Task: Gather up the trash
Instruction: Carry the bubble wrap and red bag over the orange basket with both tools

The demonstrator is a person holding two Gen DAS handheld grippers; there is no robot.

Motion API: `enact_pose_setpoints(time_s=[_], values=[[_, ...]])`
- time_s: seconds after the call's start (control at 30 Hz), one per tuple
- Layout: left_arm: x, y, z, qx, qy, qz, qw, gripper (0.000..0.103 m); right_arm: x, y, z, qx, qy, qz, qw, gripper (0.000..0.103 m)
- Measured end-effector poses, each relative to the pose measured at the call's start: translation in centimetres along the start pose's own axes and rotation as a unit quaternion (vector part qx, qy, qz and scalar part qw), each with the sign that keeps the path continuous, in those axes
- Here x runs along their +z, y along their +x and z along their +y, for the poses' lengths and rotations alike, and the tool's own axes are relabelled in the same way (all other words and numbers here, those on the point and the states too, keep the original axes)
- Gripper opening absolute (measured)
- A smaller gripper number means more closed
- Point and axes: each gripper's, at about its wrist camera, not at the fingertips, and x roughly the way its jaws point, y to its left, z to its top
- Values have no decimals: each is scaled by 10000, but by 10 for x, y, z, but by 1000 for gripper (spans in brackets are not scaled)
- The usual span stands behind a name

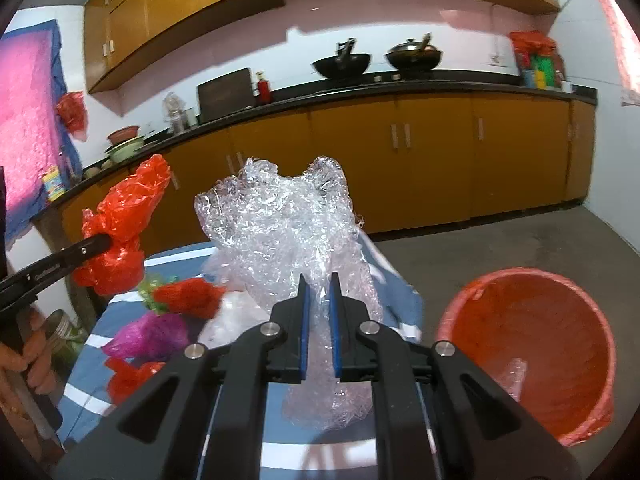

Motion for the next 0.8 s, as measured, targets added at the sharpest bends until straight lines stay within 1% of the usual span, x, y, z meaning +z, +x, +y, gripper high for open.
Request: enact_pose_setpoints(time_s=[0.27, 0.57, 0.8], values=[[-2, 11, -51, -451, 99, 84, 9989, 16, 1, -20, -43, -455, 213, -152, 9986, 10], [-7, 24, -105, -905, 261, 148, 9954, 16, -2, -40, -83, -974, 227, -299, 9945, 10], [-16, 32, -140, -1205, 342, 264, 9918, 16, -5, -52, -109, -1234, 343, -345, 9912, 10]])
